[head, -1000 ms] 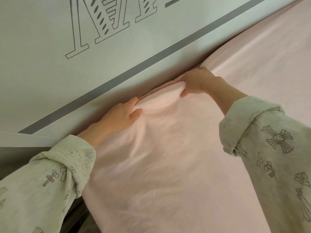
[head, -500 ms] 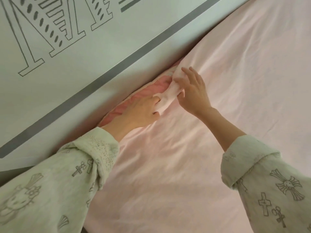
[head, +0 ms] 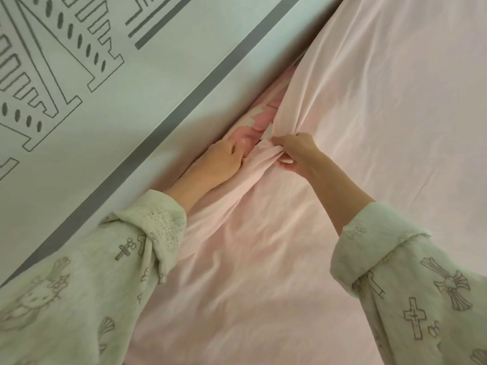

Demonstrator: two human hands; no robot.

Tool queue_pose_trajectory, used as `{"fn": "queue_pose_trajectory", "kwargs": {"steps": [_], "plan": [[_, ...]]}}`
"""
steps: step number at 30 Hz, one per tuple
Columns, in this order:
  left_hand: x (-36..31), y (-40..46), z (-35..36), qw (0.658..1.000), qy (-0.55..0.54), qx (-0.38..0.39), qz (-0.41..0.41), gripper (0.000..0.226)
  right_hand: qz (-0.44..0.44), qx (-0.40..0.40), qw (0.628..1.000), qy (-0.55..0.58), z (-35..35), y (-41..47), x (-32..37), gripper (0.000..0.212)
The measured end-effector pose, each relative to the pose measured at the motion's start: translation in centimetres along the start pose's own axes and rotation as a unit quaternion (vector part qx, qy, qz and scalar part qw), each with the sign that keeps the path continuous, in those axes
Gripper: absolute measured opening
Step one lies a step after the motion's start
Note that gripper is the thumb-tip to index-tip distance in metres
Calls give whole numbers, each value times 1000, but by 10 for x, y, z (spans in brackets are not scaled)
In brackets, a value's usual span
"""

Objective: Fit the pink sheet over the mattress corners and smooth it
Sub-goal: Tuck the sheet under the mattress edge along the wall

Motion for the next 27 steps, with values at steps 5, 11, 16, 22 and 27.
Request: {"fn": "queue_pose_trajectory", "kwargs": {"steps": [5, 11, 16, 22, 27], "plan": [[-10, 53, 16, 976, -204, 5, -77, 28, -4, 29, 1000, -10, -11, 1, -3, 23], [-35, 86, 24, 949, -297, 59, -92, 17, -5, 68, 997, -45, -14, 7, -2, 33], [-32, 92, 29, 905, -405, 27, -128, 9, -3, 73, 996, -58, -15, 14, -5, 38], [-22, 92, 34, 847, -501, 6, -179, 32, 11, 81, 993, -84, -21, 13, -7, 55], [-30, 90, 39, 833, -526, 40, -167, 25, -7, 13, 1000, -4, -36, 18, 13, 64]]}}
Point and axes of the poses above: each hand's wrist, its own y-axis towards the middle knuckle, its own z-axis out of the palm, x = y × z, the point moved 5 cm from there along y, towards the middle knuckle, and after that the axes turned 14 degrees about z, right-handed, at the moved point
